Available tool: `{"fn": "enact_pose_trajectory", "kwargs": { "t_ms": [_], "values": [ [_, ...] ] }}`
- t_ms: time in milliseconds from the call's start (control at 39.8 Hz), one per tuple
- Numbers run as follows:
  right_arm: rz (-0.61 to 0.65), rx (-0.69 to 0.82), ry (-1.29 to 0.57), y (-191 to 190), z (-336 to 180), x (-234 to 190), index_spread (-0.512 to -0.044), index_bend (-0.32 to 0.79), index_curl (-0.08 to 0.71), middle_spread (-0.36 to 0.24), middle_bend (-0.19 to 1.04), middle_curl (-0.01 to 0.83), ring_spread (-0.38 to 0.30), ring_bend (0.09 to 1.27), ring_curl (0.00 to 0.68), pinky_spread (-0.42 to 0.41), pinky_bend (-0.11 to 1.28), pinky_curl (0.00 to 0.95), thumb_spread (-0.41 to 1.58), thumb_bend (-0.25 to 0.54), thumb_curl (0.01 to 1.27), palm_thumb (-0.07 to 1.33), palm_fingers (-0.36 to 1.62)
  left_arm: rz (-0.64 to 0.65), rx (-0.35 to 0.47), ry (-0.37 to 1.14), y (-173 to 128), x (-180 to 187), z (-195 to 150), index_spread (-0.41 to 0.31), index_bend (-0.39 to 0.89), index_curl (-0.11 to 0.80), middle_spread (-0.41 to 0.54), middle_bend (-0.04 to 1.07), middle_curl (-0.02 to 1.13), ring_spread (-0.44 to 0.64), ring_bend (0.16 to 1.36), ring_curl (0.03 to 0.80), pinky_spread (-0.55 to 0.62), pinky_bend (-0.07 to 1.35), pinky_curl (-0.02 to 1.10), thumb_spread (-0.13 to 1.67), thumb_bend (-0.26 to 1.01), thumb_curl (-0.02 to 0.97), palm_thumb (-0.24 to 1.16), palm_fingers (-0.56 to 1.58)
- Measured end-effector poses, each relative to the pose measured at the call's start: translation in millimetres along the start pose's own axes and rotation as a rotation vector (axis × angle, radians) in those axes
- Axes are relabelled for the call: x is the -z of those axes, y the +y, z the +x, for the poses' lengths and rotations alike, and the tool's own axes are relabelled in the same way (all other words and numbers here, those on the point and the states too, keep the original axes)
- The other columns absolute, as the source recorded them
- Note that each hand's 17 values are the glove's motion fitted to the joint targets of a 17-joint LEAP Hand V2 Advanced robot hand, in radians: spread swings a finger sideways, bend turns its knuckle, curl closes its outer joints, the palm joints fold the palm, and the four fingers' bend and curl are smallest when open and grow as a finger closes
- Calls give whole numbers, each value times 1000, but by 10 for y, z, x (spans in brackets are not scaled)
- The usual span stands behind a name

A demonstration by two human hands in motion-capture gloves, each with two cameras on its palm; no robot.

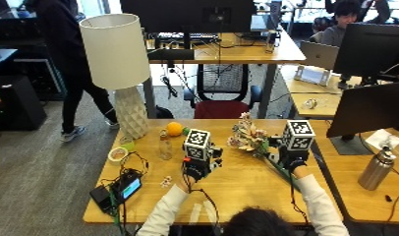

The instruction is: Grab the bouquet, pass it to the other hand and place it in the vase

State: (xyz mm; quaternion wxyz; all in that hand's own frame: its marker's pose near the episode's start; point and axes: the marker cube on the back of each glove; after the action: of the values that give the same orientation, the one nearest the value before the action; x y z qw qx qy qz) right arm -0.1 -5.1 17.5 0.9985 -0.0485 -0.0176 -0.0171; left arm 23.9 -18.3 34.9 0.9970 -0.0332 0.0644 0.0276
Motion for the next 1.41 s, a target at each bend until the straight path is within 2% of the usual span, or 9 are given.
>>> {"fn": "enact_pose_trajectory", "kwargs": {
  "t_ms": [277,528,755,805,1006,1107,1207,1232,1409],
  "values": [
    [-111,-162,-54,-330,609,-208,-288,37,129,-6,283,321,111,493,317,258,672,354,1138,91,238,442,553,-12,-15,8,-16,-92,83,-107,282,359,17,143,241,99,401,263,190,230,282,1174,-15,171,119,554],
    [-130,-332,-95,-601,1123,-314,-245,27,81,17,315,353,140,546,330,273,740,368,1113,31,269,474,492,7,20,9,-3,38,109,-108,267,389,17,143,249,102,394,277,192,221,304,1186,-16,192,113,550],
    [-137,-448,-109,-756,1510,-884,-227,63,81,23,321,369,146,573,339,275,757,369,1099,-15,288,493,486,-2,30,-10,21,8,136,-100,238,405,26,140,255,104,396,290,193,220,320,1191,-17,206,109,540],
    [-146,-471,-116,-766,1563,-1016,-215,134,105,23,277,359,130,612,351,269,726,359,1097,-18,291,494,544,5,27,-10,9,-5,150,-100,225,407,27,142,257,104,399,292,193,221,324,1191,-17,208,109,536],
    [-289,-485,-160,-637,1570,-1484,-194,123,151,24,209,355,91,616,353,252,690,351,1088,-21,301,505,589,10,11,-22,-11,-57,128,-93,212,420,34,138,255,104,400,299,193,224,335,1193,-17,217,106,529],
    [-389,-512,-185,-163,1206,-1275,-192,115,164,25,196,358,78,605,355,249,677,350,1085,-22,305,507,594,1,10,-6,73,11,161,-92,204,424,36,139,256,109,401,301,194,223,339,1193,-17,220,105,528],
    [-504,-527,-191,9,1121,-1421,-190,104,172,25,198,364,68,596,355,249,659,347,1076,-21,307,515,586,6,12,-18,32,-47,128,-91,201,429,36,139,257,111,400,303,194,222,342,1193,-17,223,105,528],
    [-517,-520,-192,14,1116,-1496,-194,82,167,20,274,387,61,574,349,245,628,339,1074,-22,308,516,603,4,17,-25,24,-63,115,-91,200,430,37,139,257,112,399,304,194,221,343,1193,-17,223,104,528],
    [-511,-487,-138,-10,1098,-1914,-220,96,175,-20,313,405,3,544,351,209,550,330,1057,-18,313,536,546,-14,19,-12,98,-31,145,-91,197,437,37,139,257,113,398,307,194,219,348,1193,-19,228,98,527]
  ]
}}
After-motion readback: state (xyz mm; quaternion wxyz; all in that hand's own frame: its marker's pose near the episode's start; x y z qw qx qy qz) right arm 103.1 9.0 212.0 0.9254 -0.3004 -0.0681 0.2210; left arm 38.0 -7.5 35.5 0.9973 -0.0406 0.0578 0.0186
